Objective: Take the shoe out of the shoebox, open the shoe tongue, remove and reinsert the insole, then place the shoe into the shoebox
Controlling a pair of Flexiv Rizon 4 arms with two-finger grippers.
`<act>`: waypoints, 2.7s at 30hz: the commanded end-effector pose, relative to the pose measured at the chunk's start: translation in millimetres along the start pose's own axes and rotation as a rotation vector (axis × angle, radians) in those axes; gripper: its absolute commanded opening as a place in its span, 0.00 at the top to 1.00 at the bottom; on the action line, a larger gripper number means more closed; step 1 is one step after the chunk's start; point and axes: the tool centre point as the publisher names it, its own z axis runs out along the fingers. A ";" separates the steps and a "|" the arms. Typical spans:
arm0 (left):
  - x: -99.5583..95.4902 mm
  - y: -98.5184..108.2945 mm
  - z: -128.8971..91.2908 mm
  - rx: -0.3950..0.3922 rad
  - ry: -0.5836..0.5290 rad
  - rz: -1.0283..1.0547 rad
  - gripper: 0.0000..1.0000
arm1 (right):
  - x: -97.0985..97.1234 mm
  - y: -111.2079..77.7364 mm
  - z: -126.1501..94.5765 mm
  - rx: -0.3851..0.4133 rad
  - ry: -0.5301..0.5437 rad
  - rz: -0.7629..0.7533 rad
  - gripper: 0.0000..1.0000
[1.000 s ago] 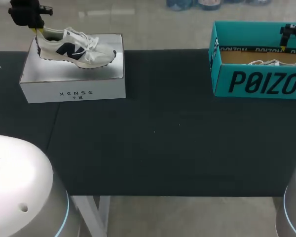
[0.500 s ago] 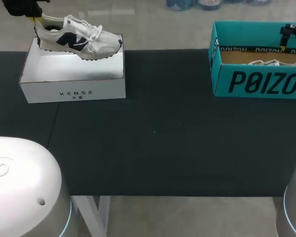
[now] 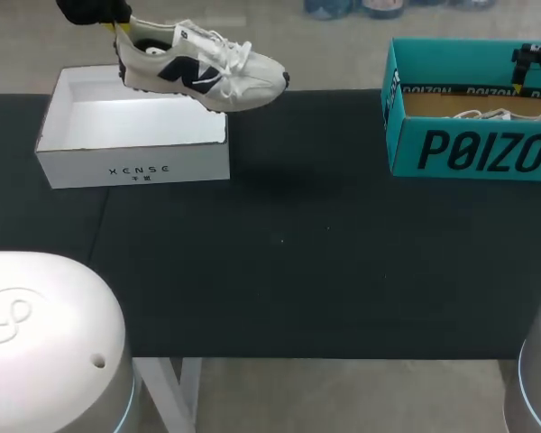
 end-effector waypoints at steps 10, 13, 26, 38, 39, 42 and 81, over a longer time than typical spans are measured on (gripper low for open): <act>-99.8 -77.4 -3.5 -0.009 0.010 -0.010 1.00 | -0.4 -0.9 0.0 -0.002 0.000 0.000 0.00; -112.7 -94.1 2.9 0.021 -0.009 -0.029 1.00 | -0.4 -0.9 0.0 -0.002 0.000 0.000 0.00; -152.2 -155.5 52.1 0.131 -0.076 -0.089 1.00 | -0.4 -0.9 0.0 -0.002 0.000 0.000 0.00; -171.1 -195.3 89.7 0.207 -0.041 -0.148 1.00 | -0.4 -0.9 0.0 -0.002 0.000 0.000 0.00; -170.7 -196.5 98.1 0.215 -0.037 -0.155 1.00 | -0.4 -0.9 0.0 -0.002 0.000 0.000 0.00; -178.3 -209.4 108.0 0.228 -0.039 -0.154 1.00 | -0.4 -0.9 0.0 -0.002 0.000 0.000 0.00; -218.2 -292.4 170.3 0.304 -0.029 -0.138 1.00 | -0.4 -0.9 0.0 -0.002 0.000 0.000 0.00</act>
